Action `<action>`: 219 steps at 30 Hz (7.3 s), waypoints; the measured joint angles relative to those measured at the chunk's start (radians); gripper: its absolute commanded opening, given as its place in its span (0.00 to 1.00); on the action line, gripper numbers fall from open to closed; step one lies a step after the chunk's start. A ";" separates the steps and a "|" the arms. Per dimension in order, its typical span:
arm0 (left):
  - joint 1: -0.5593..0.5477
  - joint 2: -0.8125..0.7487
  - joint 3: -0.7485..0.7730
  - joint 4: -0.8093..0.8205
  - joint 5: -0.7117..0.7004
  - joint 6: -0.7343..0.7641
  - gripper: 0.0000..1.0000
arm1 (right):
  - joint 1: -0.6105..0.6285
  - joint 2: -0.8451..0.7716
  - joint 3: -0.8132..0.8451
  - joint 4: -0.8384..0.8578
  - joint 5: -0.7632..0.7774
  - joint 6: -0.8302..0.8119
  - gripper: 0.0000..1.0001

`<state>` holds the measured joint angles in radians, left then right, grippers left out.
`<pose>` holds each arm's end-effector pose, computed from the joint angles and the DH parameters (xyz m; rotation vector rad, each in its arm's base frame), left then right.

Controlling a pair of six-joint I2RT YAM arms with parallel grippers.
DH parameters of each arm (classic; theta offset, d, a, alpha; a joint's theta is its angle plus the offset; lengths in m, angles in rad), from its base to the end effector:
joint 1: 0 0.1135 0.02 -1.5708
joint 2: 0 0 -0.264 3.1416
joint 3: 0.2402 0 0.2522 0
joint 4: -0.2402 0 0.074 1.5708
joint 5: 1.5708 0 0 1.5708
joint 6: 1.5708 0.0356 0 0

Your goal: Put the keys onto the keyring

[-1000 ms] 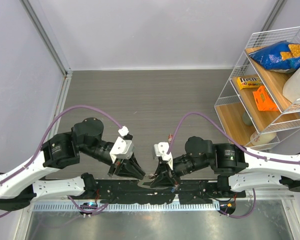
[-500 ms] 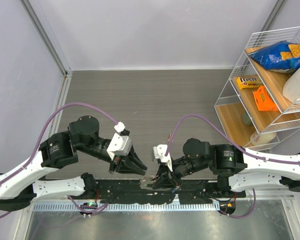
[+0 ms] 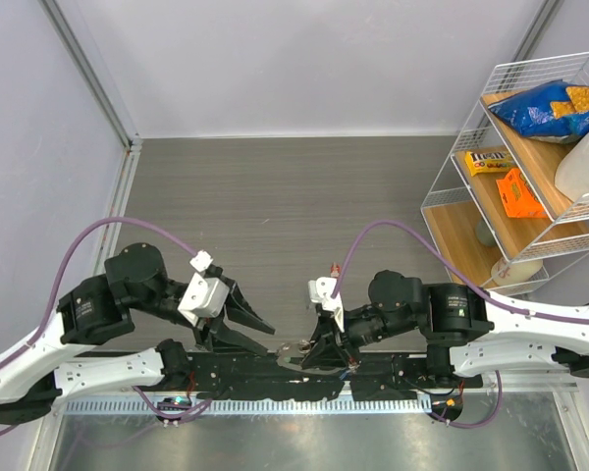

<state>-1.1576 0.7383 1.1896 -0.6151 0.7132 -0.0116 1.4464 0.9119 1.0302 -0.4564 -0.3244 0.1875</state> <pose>0.0263 -0.1180 0.4355 1.4889 1.2331 -1.4357 0.0131 0.1961 0.3750 -1.4628 1.5865 1.3472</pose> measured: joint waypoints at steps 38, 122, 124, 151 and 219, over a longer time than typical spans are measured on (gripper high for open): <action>-0.012 0.030 -0.018 -0.026 -0.227 0.029 0.46 | 0.000 0.044 0.060 0.008 0.144 0.097 0.06; -0.035 0.154 0.145 -0.108 0.021 0.107 0.00 | -0.004 0.002 0.020 0.071 -0.061 0.027 0.06; -0.040 0.148 0.145 -0.107 0.021 0.108 0.00 | -0.004 0.002 0.020 0.077 -0.069 0.021 0.11; -0.080 0.157 0.145 -0.103 -0.010 0.132 0.02 | -0.011 0.005 0.019 0.077 -0.135 -0.002 0.06; -0.078 0.183 0.144 -0.122 0.108 0.206 0.15 | -0.007 -0.009 0.015 0.090 -0.232 0.019 0.06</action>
<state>-1.2358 0.9215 1.3338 -0.7376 0.8211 0.1947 1.4395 0.9028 1.0451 -0.3660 -0.5564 0.2062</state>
